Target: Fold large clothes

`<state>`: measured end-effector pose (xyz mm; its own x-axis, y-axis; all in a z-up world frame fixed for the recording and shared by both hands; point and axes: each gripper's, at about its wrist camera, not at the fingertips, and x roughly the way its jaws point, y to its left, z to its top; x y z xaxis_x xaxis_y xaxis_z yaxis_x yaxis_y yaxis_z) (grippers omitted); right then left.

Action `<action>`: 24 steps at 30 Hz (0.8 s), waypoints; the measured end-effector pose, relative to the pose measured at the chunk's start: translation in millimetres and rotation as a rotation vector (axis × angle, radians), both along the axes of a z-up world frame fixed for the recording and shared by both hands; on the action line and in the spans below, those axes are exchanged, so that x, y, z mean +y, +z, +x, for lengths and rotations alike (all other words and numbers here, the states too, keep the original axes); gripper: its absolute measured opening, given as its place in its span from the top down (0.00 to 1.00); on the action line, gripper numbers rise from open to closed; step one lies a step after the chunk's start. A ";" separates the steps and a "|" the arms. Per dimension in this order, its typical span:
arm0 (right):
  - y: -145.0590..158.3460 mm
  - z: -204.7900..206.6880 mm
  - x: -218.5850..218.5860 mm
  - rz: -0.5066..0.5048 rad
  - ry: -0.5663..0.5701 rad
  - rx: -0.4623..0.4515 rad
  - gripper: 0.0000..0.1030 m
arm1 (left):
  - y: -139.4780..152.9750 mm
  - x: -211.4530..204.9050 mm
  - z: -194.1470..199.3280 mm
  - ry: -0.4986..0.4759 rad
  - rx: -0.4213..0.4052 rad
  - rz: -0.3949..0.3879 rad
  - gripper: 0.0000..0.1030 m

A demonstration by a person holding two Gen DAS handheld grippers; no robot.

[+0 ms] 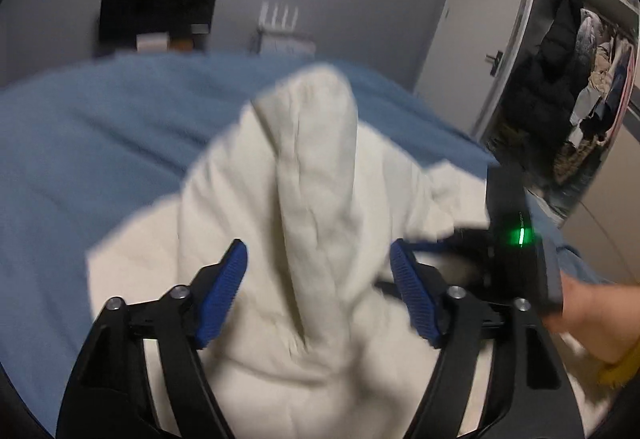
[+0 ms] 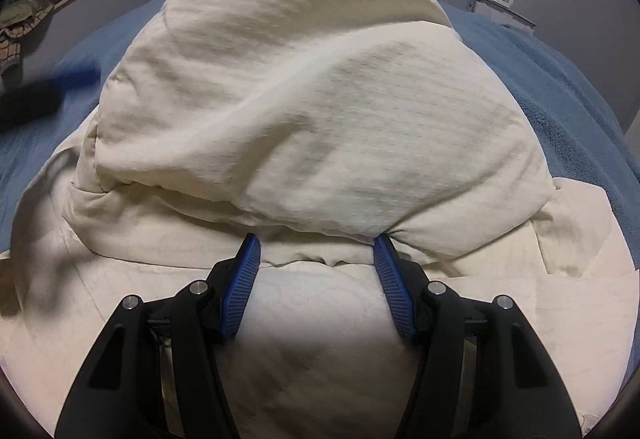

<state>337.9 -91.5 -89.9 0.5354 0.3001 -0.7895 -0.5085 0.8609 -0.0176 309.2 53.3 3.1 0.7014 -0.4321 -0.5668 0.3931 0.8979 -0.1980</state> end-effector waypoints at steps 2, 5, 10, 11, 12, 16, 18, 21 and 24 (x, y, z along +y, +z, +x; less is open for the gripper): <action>-0.3 -0.9 -0.4 0.006 -0.001 -0.002 0.46 | 12.0 -11.8 2.4 -0.027 -0.052 0.031 0.67; 0.1 -3.8 -4.1 0.026 -0.004 -0.008 0.46 | 16.0 -32.5 16.4 -0.057 -0.063 0.086 0.70; -5.6 -24.1 -3.9 0.033 -0.007 -0.027 0.46 | 1.1 -34.8 56.2 0.005 -0.023 0.200 0.70; -6.5 -26.9 -3.4 0.031 -0.007 -0.030 0.46 | -4.7 -29.7 64.1 0.022 -0.002 0.215 0.71; -7.3 -28.8 -2.8 0.027 -0.007 -0.032 0.46 | -9.1 -28.1 70.5 0.038 0.017 0.230 0.71; -9.7 -34.2 0.1 0.016 -0.004 -0.035 0.46 | -35.8 -19.0 86.3 0.069 0.089 0.283 0.72; -11.3 -37.3 0.7 0.015 -0.002 -0.033 0.45 | -44.3 -16.0 89.9 0.075 0.107 0.285 0.71; -12.6 -35.2 1.9 0.013 -0.002 -0.035 0.45 | -55.0 -11.2 94.8 0.081 0.131 0.269 0.71; -14.8 -38.2 2.5 0.016 0.000 -0.035 0.45 | -63.4 -9.5 95.5 0.079 0.139 0.284 0.71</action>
